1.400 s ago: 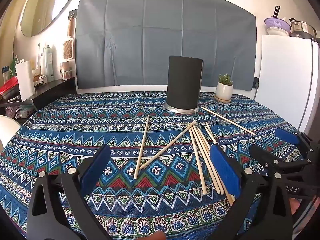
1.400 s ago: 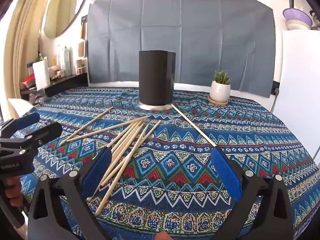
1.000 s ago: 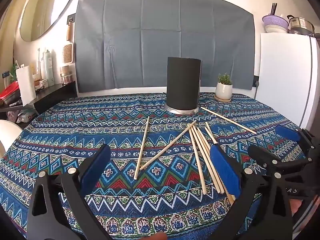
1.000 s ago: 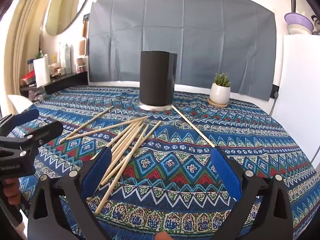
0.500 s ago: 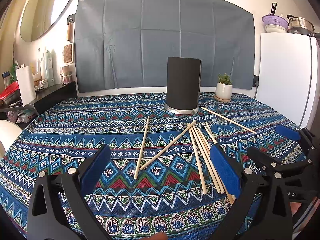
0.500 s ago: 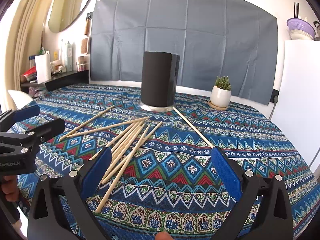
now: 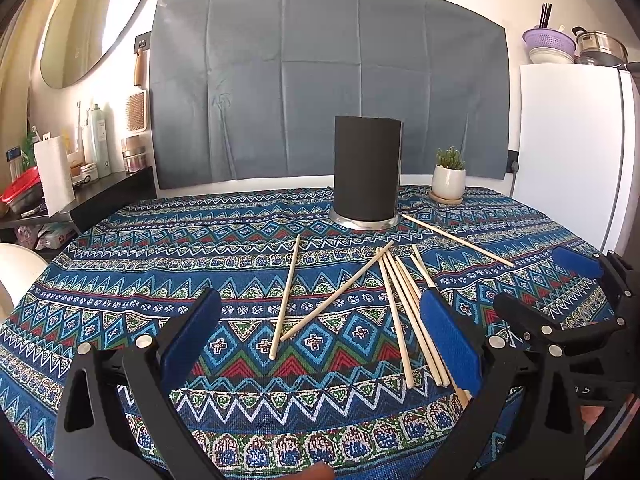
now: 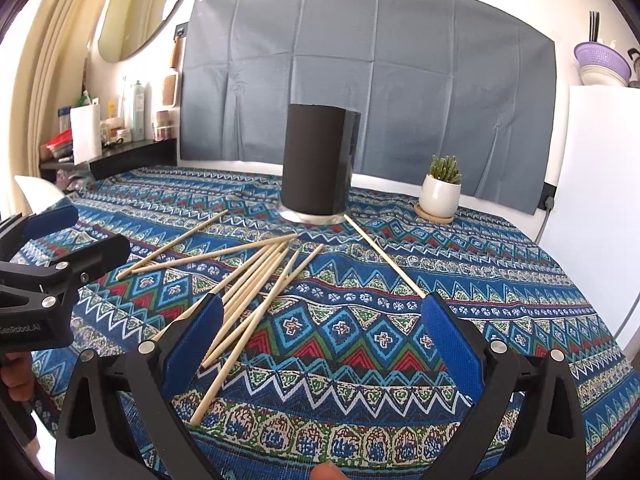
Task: Organize utensils
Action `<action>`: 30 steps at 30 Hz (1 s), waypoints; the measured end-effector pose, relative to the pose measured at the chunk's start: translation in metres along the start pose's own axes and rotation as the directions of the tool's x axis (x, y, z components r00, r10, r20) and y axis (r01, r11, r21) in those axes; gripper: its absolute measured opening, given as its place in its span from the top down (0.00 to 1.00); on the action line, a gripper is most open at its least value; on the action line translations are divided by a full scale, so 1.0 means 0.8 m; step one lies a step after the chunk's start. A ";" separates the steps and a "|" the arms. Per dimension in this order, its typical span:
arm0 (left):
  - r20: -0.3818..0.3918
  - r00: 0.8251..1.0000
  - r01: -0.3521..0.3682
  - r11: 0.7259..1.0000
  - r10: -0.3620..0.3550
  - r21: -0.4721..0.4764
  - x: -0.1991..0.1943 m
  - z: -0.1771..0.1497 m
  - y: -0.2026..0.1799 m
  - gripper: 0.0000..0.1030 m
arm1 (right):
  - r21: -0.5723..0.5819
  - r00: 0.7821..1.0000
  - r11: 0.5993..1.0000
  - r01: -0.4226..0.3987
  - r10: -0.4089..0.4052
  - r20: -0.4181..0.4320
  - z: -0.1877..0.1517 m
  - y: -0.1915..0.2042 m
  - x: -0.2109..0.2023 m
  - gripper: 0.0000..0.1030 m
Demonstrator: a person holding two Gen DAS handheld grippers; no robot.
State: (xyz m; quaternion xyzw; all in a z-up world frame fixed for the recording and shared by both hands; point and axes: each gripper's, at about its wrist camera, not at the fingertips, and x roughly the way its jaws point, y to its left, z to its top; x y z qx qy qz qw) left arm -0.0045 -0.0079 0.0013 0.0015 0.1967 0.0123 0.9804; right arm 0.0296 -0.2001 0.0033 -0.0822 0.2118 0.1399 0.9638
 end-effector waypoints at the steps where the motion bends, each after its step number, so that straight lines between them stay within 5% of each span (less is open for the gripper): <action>1: 0.001 1.000 -0.001 1.000 0.001 0.001 0.000 0.000 0.000 0.06 | -0.001 1.000 1.000 0.001 -0.001 0.001 0.000 0.000 0.000 0.08; 30: 0.010 1.000 -0.008 1.000 0.007 0.009 -0.002 -0.002 -0.002 0.06 | -0.026 1.000 1.000 0.010 -0.010 0.003 0.000 0.005 0.000 0.08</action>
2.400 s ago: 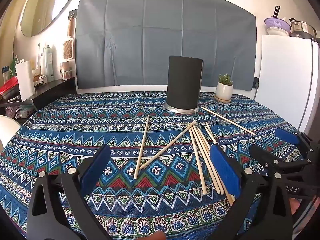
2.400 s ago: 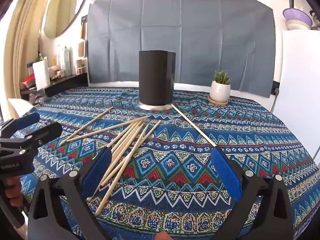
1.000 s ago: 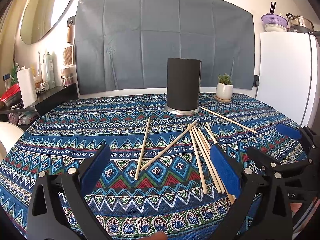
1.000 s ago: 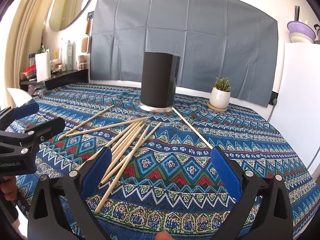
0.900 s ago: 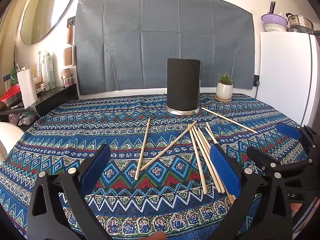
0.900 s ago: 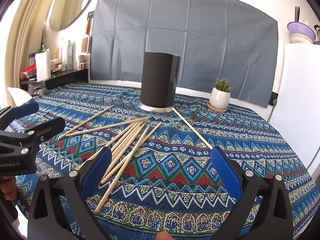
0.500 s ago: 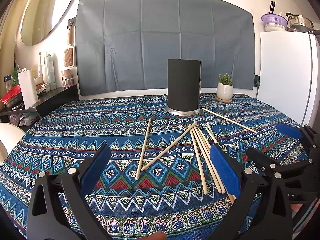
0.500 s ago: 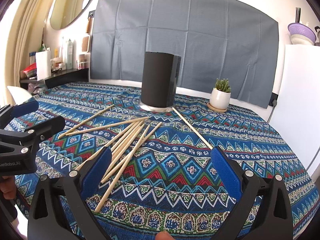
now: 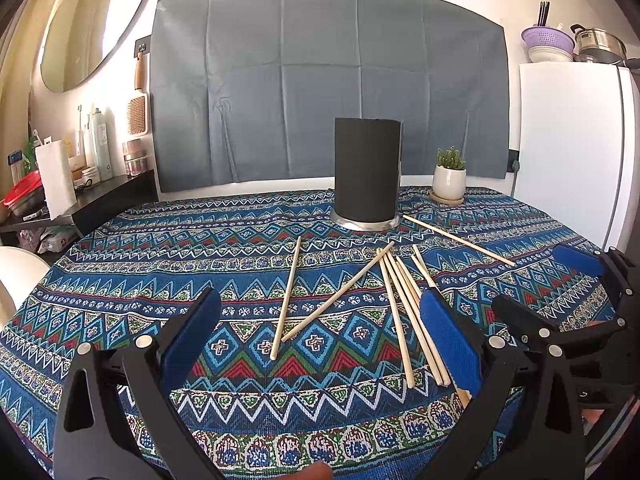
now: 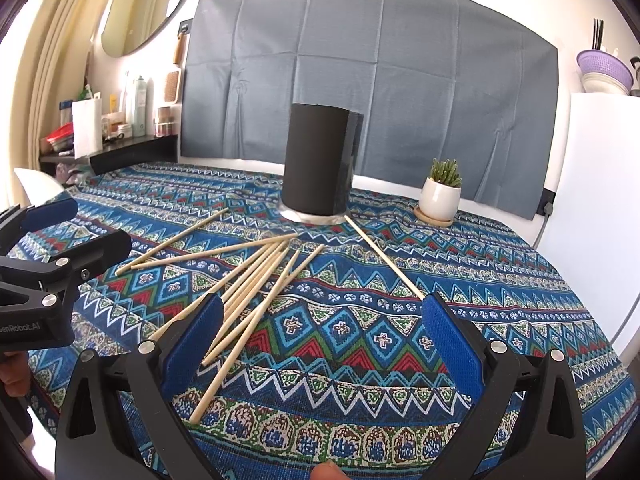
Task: Organize utensils
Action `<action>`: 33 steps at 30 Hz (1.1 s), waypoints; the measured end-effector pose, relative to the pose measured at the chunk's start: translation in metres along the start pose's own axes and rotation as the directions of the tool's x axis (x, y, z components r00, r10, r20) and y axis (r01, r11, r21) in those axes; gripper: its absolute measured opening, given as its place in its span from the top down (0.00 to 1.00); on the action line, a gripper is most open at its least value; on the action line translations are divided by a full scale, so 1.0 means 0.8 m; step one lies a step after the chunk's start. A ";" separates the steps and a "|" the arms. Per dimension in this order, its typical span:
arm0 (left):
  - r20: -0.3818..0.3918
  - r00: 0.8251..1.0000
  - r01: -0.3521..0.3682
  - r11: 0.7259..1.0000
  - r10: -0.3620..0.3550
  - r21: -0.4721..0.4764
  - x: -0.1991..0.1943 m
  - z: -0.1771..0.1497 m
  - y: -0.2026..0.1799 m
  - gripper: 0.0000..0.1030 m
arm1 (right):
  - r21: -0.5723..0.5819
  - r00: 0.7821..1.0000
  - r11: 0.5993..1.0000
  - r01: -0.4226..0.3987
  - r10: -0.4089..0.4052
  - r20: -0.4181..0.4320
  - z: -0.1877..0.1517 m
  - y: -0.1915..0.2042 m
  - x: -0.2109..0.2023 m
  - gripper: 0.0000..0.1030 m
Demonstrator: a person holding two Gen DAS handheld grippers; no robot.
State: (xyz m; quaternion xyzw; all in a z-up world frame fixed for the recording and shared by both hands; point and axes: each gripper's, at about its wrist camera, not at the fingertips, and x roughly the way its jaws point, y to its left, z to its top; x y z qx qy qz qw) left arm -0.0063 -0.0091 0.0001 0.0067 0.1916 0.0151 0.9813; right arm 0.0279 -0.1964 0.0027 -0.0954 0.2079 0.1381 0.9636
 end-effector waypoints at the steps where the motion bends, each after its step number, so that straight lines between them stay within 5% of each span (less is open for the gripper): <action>1: 0.000 1.000 0.000 1.000 0.000 0.000 0.000 0.000 0.000 0.06 | 0.000 1.000 1.000 0.000 0.000 0.000 0.000 0.000 0.000 0.08; 19: -0.007 1.000 0.003 1.000 -0.003 -0.007 0.001 -0.001 0.002 0.06 | -0.035 0.999 0.999 0.035 -0.035 0.007 0.000 0.007 -0.001 0.08; 27: -0.101 0.993 0.054 0.999 -0.054 -0.008 0.016 0.005 0.007 0.06 | -0.047 0.999 0.998 0.048 -0.048 0.003 0.000 0.007 -0.002 0.08; 33: -0.196 0.979 0.065 0.997 -0.056 0.035 0.040 0.011 0.008 0.06 | -0.106 0.993 0.993 0.046 -0.057 -0.099 0.004 0.009 0.016 0.08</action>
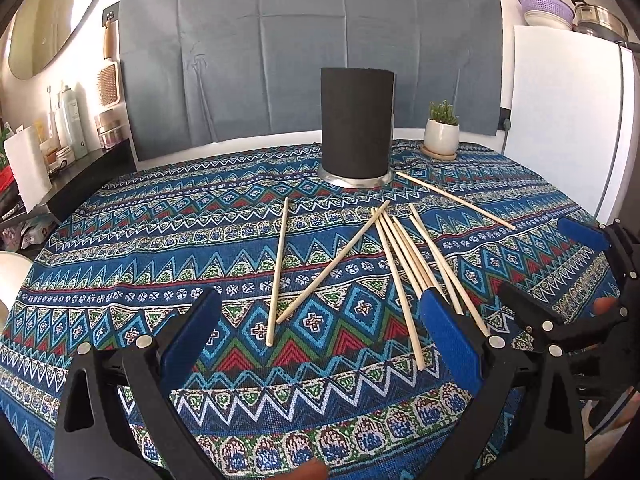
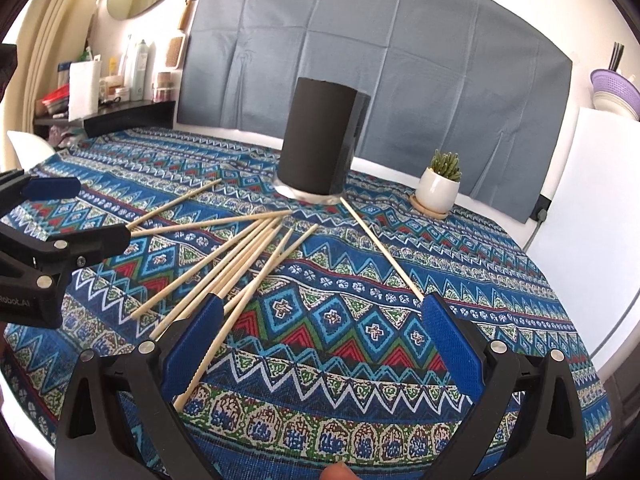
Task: Organize utensils
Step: 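Lower the right gripper onto a single wooden stick near the black cup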
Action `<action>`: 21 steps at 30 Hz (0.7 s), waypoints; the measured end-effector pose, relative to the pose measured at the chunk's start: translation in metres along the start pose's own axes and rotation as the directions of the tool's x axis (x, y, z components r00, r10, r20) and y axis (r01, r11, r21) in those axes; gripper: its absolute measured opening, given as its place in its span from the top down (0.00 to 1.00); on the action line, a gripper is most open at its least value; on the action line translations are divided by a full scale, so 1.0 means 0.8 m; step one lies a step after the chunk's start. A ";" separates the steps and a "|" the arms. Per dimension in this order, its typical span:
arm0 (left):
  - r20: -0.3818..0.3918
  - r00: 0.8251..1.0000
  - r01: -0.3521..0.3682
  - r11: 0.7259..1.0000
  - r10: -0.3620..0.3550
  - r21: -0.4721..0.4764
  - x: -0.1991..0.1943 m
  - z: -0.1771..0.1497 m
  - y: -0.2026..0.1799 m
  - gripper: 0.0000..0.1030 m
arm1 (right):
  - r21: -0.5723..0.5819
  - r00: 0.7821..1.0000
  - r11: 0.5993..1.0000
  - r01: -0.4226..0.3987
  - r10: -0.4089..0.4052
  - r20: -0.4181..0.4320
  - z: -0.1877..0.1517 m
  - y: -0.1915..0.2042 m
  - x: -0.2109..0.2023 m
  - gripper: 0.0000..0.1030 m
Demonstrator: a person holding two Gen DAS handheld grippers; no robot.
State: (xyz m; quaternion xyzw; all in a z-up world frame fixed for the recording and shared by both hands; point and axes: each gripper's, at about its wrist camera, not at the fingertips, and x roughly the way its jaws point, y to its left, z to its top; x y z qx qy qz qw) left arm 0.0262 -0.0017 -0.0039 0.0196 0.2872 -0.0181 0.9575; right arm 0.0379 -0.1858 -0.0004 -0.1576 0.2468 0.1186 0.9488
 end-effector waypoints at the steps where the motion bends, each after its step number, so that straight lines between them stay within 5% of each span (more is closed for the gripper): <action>1: -0.009 1.000 -0.002 1.000 0.002 -0.003 0.003 0.003 0.003 0.06 | -0.008 1.000 1.000 0.002 -0.002 -0.012 0.002 -0.001 0.003 0.08; 9: -0.078 0.997 -0.027 1.000 0.028 0.005 0.023 0.034 0.026 0.06 | 0.006 0.985 1.000 -0.029 0.030 -0.170 0.031 -0.042 0.035 0.08; 16: -0.131 0.991 -0.036 0.999 0.041 0.041 0.038 0.065 0.039 0.06 | 0.185 0.895 0.970 -0.155 0.217 -0.390 0.051 -0.096 0.083 0.08; 21: -0.213 0.975 -0.041 0.996 0.057 0.076 0.063 0.085 0.047 0.06 | 0.196 0.854 0.971 -0.139 0.218 -0.472 0.064 -0.117 0.116 0.08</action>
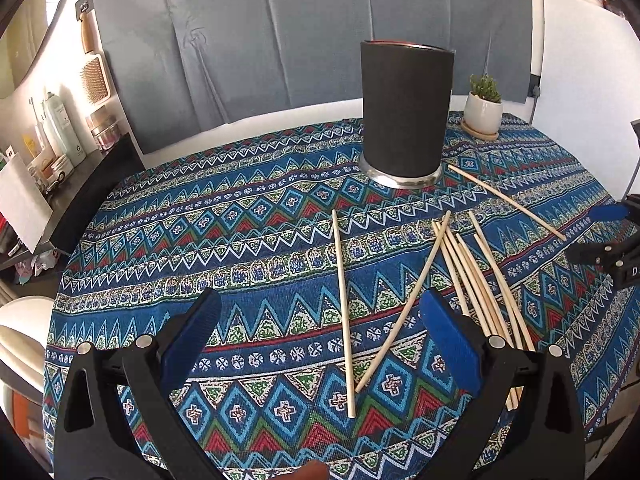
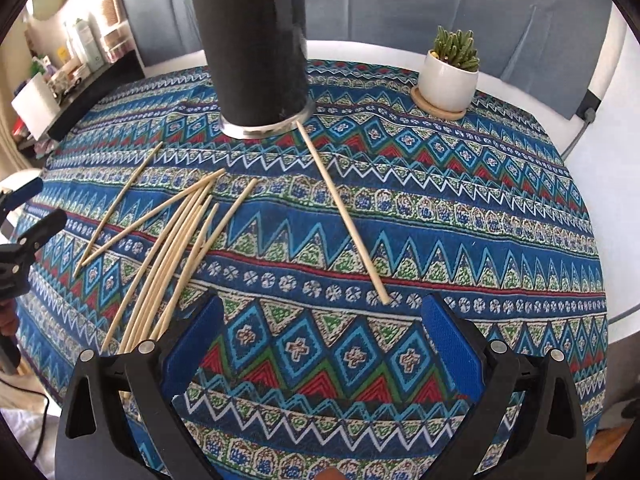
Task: Organize utensils
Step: 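Lower the right gripper onto a single wooden stick near the black cup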
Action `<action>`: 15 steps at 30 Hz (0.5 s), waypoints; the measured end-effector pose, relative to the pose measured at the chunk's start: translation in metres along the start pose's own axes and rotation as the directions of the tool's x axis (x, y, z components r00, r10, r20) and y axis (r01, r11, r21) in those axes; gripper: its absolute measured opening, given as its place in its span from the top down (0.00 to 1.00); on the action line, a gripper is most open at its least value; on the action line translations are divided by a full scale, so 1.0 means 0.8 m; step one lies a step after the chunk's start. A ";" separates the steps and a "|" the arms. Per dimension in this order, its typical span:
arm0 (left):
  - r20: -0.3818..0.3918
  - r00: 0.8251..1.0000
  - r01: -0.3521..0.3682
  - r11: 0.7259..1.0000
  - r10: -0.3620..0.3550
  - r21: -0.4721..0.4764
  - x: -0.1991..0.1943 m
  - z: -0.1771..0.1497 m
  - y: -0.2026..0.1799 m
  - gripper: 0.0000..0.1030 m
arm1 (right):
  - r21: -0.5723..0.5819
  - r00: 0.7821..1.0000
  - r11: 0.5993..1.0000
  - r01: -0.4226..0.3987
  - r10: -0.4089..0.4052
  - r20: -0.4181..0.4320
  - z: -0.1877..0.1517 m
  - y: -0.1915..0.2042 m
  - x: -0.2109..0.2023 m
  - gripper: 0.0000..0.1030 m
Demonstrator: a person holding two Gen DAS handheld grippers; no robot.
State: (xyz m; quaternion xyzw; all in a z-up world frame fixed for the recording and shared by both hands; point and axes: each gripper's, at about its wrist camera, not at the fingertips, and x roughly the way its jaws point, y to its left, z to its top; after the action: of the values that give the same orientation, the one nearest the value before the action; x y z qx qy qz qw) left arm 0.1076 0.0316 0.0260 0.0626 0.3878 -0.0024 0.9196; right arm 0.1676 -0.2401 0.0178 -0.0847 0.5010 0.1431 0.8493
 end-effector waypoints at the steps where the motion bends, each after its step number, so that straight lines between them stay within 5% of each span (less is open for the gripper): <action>1: -0.030 1.000 0.008 1.000 -0.008 0.012 0.007 0.004 0.001 0.06 | -0.007 1.000 1.000 0.010 -0.010 -0.009 0.006 -0.003 0.006 0.08; 15: -0.278 0.960 0.053 0.997 -0.034 0.062 0.105 0.038 0.010 0.06 | 0.021 0.987 1.000 -0.003 0.006 -0.160 0.079 -0.040 0.106 0.08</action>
State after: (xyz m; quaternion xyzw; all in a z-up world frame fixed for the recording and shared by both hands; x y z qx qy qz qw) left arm 0.1887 0.0398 -0.0121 0.0852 0.5134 -0.0273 0.8535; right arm 0.2692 -0.2388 -0.0260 -0.0859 0.5691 0.1325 0.8070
